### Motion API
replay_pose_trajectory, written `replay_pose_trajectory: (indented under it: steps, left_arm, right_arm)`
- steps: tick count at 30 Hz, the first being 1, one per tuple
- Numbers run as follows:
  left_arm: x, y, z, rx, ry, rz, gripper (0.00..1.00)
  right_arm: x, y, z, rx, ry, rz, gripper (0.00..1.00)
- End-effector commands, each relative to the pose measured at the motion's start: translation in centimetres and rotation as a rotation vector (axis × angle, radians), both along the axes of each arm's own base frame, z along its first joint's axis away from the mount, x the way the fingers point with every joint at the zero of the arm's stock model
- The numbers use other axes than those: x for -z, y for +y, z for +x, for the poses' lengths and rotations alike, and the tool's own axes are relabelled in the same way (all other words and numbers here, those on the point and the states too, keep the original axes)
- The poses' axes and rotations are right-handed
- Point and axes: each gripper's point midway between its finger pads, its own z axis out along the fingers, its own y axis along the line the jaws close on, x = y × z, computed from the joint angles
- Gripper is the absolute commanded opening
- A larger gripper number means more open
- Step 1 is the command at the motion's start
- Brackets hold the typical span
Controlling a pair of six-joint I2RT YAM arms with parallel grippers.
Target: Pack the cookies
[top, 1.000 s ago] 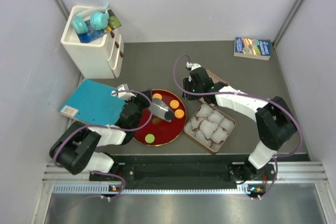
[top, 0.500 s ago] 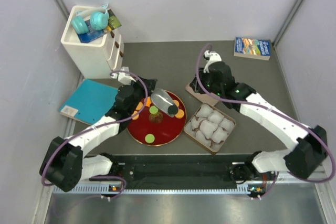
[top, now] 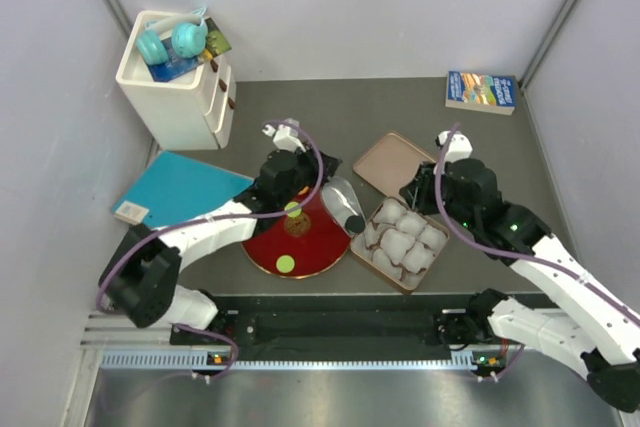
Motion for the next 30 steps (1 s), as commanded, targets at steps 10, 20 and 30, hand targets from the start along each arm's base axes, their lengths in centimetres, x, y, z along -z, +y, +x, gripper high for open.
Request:
replay_pose_trajectory:
  steps: [10, 20, 30]
  left_arm:
    - [-4.2, -10.4, 2.5, 0.125, -0.215, 0.025, 0.00]
    - [-2.4, -13.1, 1.7, 0.138, -0.329, 0.088, 0.00]
    - [-2.0, -14.3, 1.2, 0.115, -0.444, 0.094, 0.00]
  right_arm:
    - [-0.1, -3.1, -3.0, 0.057, -0.006, 0.019, 0.29]
    - [0.3, -3.6, -3.4, 0.068, -0.004, 0.018, 0.29]
    - [0.4, -4.3, -3.5, 0.083, -0.008, 0.000, 0.29]
